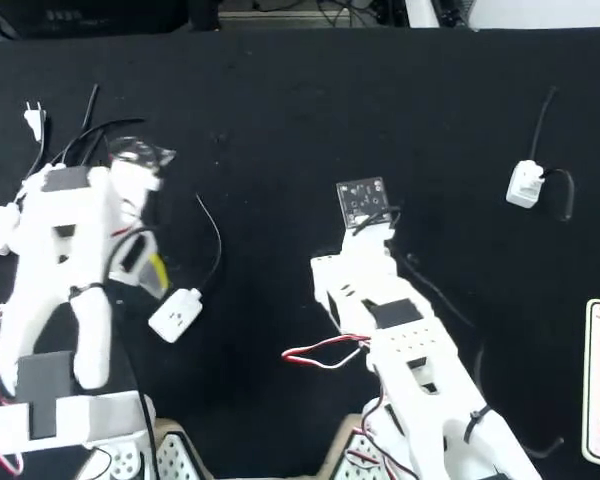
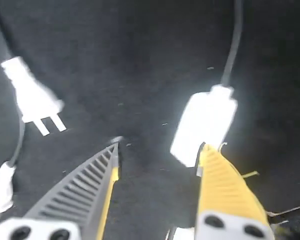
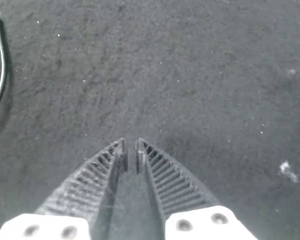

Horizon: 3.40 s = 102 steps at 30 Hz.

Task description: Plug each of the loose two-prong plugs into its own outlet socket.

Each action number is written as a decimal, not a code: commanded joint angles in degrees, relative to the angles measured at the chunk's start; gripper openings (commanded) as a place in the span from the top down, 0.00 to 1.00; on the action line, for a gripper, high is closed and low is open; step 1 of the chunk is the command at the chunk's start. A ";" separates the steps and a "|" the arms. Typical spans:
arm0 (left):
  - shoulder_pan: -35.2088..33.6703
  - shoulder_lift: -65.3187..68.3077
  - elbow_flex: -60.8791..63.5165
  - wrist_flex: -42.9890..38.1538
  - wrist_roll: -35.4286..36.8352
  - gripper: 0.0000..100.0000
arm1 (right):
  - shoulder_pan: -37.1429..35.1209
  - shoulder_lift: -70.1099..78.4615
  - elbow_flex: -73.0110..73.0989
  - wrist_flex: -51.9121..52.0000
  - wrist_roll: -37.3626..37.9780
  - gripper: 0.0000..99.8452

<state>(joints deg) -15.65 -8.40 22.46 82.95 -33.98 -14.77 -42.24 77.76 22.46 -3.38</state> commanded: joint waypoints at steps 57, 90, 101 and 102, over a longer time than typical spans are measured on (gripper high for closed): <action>26.59 0.35 18.33 -12.13 5.01 0.76 | 21.98 -2.24 -11.12 5.54 -7.38 0.97; 24.40 2.37 4.00 -19.87 16.62 0.77 | 19.52 -2.15 -8.57 2.46 -7.30 0.97; 13.41 5.80 13.49 -30.24 16.18 0.77 | 19.43 -2.15 -8.57 2.46 -7.21 0.97; 12.35 5.63 14.02 -30.15 16.18 0.77 | 19.34 -2.15 -8.57 2.46 -7.21 0.97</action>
<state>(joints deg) -0.09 -1.80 36.18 53.23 -17.19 5.71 -42.24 70.02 26.42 -10.15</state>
